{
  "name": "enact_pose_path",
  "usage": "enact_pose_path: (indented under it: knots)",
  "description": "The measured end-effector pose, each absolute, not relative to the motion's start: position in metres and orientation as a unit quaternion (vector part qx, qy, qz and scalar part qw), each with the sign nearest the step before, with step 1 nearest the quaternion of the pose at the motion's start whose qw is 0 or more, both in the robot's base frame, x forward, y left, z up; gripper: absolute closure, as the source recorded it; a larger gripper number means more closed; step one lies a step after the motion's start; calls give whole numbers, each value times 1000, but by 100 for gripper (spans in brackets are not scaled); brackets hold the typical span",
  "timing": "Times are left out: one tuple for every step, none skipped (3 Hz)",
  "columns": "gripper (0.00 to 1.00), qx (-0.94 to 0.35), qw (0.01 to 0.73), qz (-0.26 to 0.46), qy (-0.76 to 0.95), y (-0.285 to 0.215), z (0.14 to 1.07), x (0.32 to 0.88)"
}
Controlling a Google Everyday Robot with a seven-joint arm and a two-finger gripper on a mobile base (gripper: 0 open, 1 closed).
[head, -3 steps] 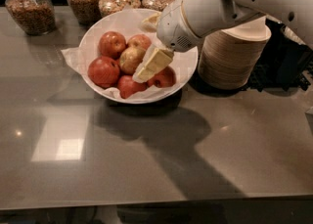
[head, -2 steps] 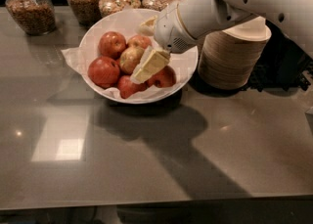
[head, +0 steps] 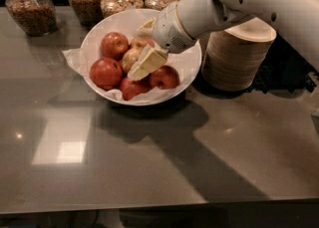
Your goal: Pick apple from white bowl
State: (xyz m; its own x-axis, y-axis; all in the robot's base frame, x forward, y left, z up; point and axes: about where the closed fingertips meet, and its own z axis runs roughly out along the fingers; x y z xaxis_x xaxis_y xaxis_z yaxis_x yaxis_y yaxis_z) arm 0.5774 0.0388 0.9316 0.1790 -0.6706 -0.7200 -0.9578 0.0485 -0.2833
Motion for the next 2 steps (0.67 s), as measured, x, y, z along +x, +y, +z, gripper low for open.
enact_pose_path:
  knots:
    - [30,-660,384,200,614,41,927,582]
    - [32,-650,382,222,619,39,918,585]
